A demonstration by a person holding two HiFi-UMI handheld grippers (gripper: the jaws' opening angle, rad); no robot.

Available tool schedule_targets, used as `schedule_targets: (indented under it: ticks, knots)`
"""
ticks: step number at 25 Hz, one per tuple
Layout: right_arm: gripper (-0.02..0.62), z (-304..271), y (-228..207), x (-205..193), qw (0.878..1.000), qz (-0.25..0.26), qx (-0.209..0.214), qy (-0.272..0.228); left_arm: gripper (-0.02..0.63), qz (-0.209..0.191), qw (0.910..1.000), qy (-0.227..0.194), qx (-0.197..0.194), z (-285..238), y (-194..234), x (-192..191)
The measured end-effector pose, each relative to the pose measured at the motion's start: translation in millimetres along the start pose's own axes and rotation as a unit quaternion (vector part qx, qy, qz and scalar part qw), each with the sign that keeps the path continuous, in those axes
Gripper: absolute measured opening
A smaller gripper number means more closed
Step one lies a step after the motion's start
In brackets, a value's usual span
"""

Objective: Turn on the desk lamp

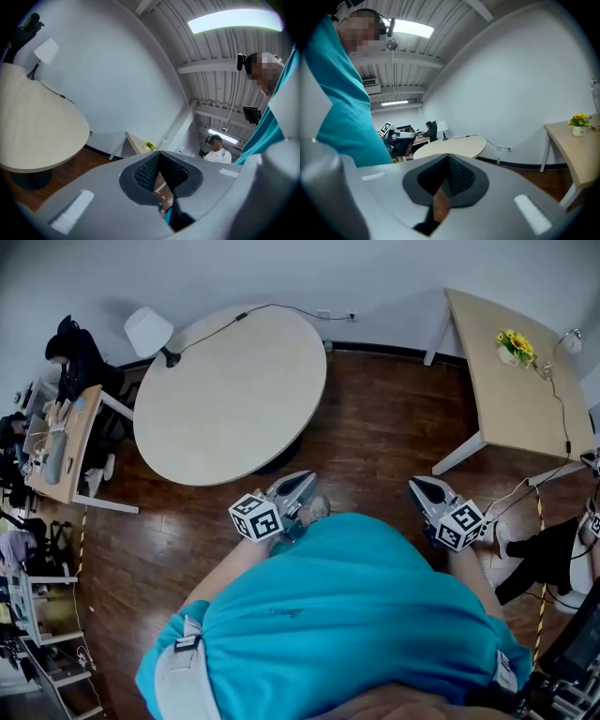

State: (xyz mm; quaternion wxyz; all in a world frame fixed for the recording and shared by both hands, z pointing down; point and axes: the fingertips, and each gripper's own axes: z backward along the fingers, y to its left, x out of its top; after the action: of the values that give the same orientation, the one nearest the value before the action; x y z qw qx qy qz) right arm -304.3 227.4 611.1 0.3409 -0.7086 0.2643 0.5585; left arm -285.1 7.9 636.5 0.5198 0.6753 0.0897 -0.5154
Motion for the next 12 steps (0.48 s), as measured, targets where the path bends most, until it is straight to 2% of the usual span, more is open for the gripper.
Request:
schedule_targets:
  ticks: [6, 9, 12]
  knots:
    - [0.002, -92, -55, 49, 0.999, 0.001, -0.036, -0.002, 0.002, 0.007, 0.9988, -0.026, -0.041, -46, 95, 80]
    - [0.002, -119, -91, 66, 0.998, -0.002, -0.057, -0.012, 0.002, -0.005, 0.9982, -0.004, -0.059, -77, 133, 103]
    - [0.002, -135, -147, 85, 0.997, -0.005, -0.075, -0.015, 0.002, -0.017, 0.9965, 0.016, -0.081, -132, 156, 121]
